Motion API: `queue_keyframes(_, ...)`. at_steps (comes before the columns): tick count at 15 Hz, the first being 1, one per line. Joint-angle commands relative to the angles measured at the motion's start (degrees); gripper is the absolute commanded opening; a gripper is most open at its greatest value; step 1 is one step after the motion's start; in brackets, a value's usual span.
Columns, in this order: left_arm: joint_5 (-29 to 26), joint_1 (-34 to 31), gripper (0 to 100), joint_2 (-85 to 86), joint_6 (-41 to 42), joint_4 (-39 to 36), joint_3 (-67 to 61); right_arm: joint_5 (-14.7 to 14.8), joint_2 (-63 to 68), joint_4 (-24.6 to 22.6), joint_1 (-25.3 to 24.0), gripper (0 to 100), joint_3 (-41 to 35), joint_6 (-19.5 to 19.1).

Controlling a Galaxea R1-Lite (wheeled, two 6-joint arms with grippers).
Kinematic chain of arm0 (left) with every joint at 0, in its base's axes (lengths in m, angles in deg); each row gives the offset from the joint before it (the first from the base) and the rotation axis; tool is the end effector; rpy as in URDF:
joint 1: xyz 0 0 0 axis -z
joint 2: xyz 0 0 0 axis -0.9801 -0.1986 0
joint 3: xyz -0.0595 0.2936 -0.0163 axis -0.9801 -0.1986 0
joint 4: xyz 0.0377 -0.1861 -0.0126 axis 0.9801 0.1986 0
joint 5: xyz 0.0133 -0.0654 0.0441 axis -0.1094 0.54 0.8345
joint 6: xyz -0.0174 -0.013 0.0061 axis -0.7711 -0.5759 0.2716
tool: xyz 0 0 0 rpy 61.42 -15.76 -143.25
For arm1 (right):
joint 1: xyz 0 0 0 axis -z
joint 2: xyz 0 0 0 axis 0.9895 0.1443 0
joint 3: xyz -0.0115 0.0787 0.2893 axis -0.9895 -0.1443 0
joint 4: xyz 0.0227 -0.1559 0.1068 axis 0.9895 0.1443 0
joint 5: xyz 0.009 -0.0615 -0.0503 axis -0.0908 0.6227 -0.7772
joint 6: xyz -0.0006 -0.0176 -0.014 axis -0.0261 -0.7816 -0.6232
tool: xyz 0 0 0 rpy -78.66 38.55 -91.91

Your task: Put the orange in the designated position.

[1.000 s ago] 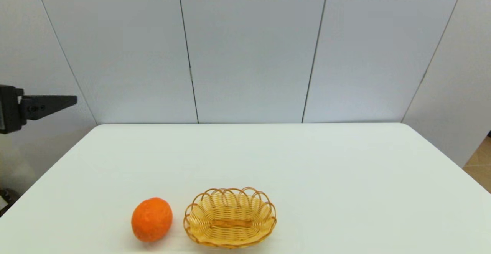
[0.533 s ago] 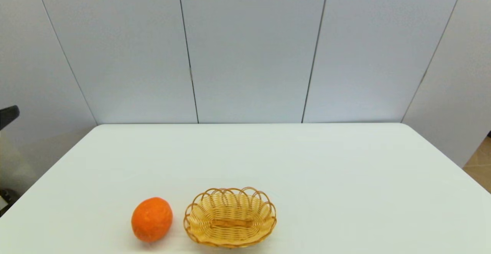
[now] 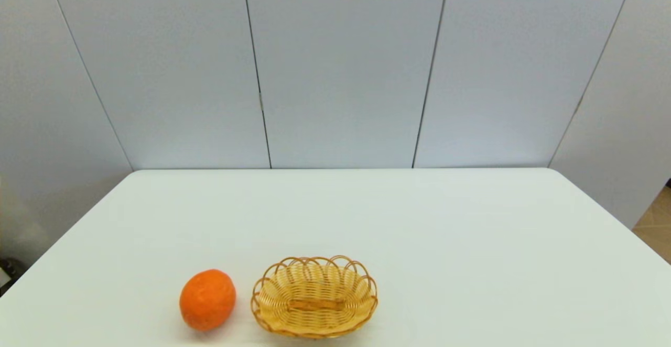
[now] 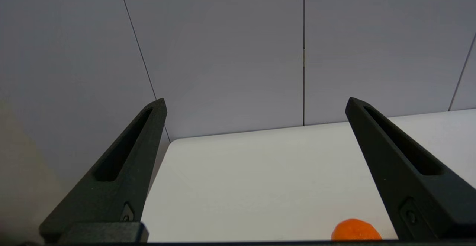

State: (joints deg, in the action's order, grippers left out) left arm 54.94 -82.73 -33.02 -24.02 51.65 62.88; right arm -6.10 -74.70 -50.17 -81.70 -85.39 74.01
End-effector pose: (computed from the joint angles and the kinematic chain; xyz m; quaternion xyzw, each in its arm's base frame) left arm 0.0113 -0.0013 0.2539 0.0738 -0.1017 -0.0050 0.9921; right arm -0.0230 -0.0008 0.0763 0.0154 -0.0045 -0.0163 0.9997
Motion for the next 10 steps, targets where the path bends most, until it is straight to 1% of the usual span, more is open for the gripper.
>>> queue_keyframes(1,-0.1,0.2,100,10.2,-0.1,-0.1,-7.5,0.0,0.0,0.0,0.0,100,0.0,0.0)
queue_keyframes(4,0.0,0.3,100,15.0,0.3,-0.5,-13.4,0.0,0.0,0.0,0.0,100,0.0,0.0)
queue_keyframes(7,0.0,1.7,100,16.2,0.3,-6.8,-18.3,0.0,0.0,0.0,0.0,100,0.0,0.0)
queue_keyframes(10,0.0,3.0,100,19.7,0.3,-7.0,-23.1,0.0,0.0,0.0,0.0,100,0.0,0.0)
